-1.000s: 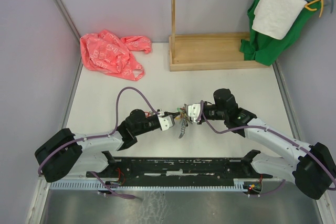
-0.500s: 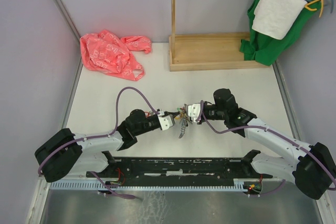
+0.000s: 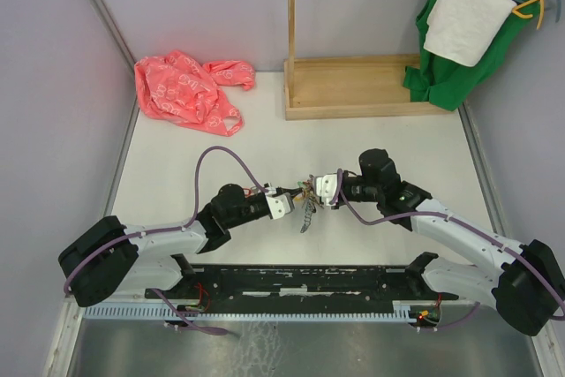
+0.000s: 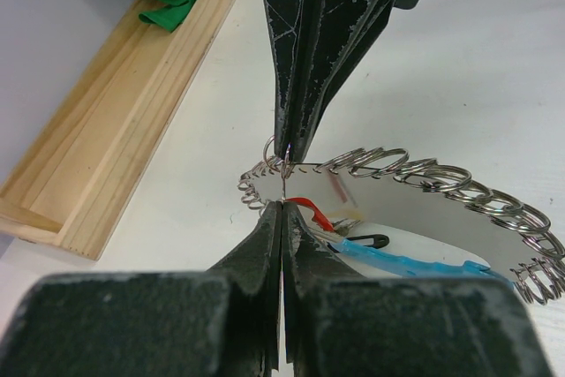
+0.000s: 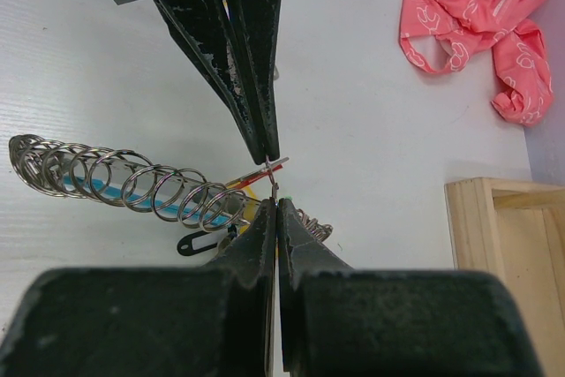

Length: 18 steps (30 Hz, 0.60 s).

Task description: Put the keys on the keyring

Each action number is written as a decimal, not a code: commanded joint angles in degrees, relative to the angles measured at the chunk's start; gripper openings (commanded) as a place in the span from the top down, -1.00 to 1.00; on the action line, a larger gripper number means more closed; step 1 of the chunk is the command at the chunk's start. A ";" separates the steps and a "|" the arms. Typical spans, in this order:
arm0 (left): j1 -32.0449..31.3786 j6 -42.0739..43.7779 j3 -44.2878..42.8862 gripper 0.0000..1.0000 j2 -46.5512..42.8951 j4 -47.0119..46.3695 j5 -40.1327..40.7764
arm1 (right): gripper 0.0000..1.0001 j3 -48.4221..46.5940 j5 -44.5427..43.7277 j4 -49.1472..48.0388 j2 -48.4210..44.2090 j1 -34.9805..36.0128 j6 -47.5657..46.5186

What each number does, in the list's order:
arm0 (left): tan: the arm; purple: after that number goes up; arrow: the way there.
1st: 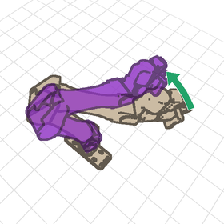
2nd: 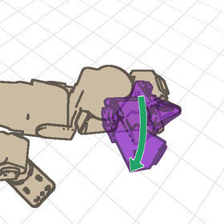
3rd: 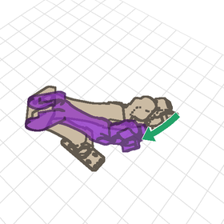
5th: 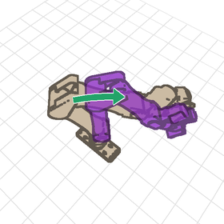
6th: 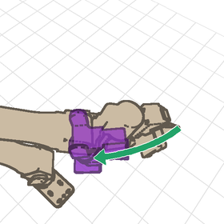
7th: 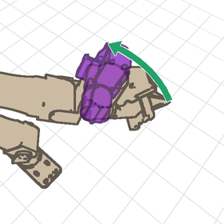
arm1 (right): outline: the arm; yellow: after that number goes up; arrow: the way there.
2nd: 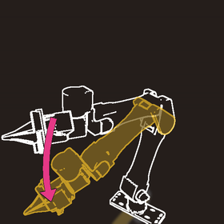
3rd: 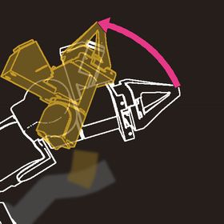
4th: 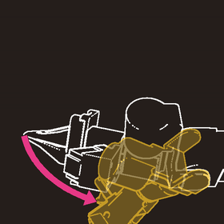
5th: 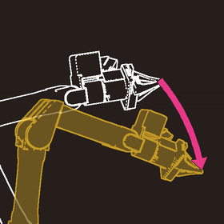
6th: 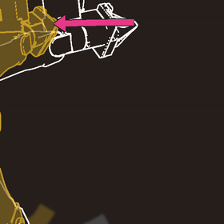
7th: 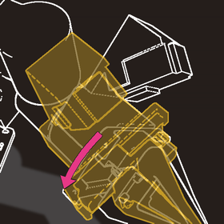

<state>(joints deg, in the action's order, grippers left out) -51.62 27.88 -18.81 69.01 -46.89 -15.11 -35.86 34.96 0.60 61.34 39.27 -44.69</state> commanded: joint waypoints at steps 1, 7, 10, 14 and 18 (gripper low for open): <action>-0.42 -2.56 -1.63 0.95 -0.02 -4.62 -0.27 | 0.99 -1.51 2.66 -4.79 -0.21 0.11 0.92; -0.45 -3.12 -1.19 0.95 0.22 -6.84 0.00 | 0.99 -1.98 4.20 -4.46 0.49 0.12 1.31; -0.50 -3.60 -0.96 0.95 0.69 -8.20 -0.09 | 0.99 -2.21 4.50 -4.48 0.78 0.11 1.55; -0.78 -4.00 -0.84 0.95 1.37 -9.41 -0.35 | 0.99 -2.29 4.50 -5.63 0.97 0.11 2.35; -0.89 -4.01 -0.69 0.95 1.15 -9.55 0.22 | 0.99 -2.38 4.59 -6.16 1.04 0.13 2.59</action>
<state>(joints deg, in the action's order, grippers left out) -51.94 25.78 -18.79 70.37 -50.24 -15.07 -35.86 36.64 -0.51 62.65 39.22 -43.33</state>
